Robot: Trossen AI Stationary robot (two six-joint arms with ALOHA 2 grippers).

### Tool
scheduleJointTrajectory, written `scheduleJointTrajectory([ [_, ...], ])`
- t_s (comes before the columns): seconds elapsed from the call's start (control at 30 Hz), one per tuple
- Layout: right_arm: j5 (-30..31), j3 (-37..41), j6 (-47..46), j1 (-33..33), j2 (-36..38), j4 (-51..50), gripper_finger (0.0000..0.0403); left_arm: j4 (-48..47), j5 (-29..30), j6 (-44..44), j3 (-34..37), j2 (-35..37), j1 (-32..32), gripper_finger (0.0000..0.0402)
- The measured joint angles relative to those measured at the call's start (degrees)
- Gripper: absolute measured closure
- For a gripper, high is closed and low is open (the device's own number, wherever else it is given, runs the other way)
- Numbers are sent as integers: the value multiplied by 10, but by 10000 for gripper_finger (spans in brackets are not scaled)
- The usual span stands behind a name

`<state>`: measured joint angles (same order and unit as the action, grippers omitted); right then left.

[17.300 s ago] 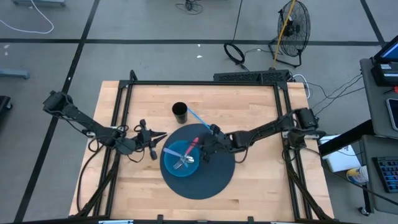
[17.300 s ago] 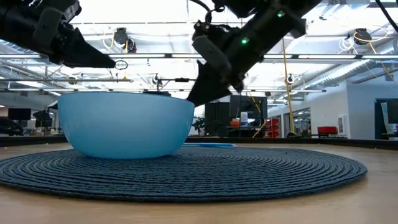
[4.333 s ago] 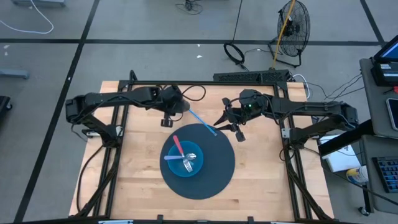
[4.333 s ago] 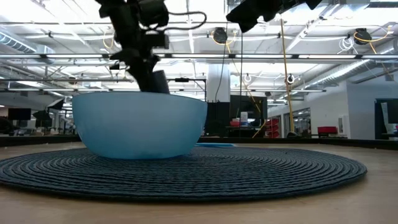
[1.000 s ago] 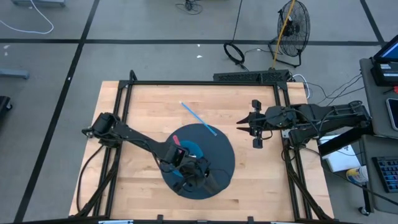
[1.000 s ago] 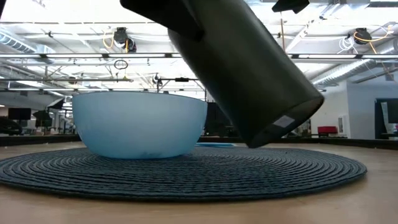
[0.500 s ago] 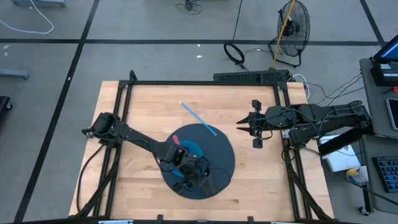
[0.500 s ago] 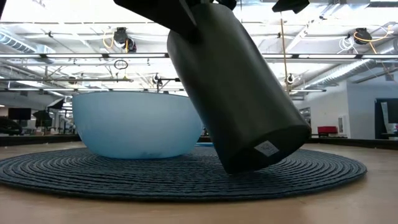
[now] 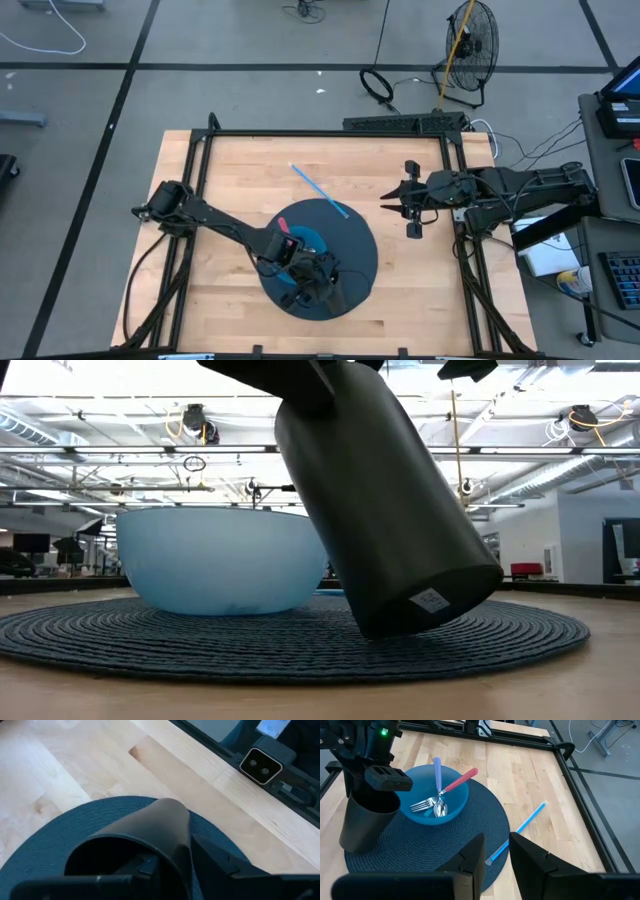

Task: Pick & Place Utensil
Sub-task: Put the black cup to the right of the blue bowl on the blue mat

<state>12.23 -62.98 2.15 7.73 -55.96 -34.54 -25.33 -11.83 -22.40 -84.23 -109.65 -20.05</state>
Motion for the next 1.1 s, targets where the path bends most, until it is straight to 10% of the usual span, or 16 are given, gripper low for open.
scheduleJointTrajectory([
  [1.1, 0, 0, -7, 0, 0, -1, 316, -12, 19, -15, -27, 1, -9, 304],
])
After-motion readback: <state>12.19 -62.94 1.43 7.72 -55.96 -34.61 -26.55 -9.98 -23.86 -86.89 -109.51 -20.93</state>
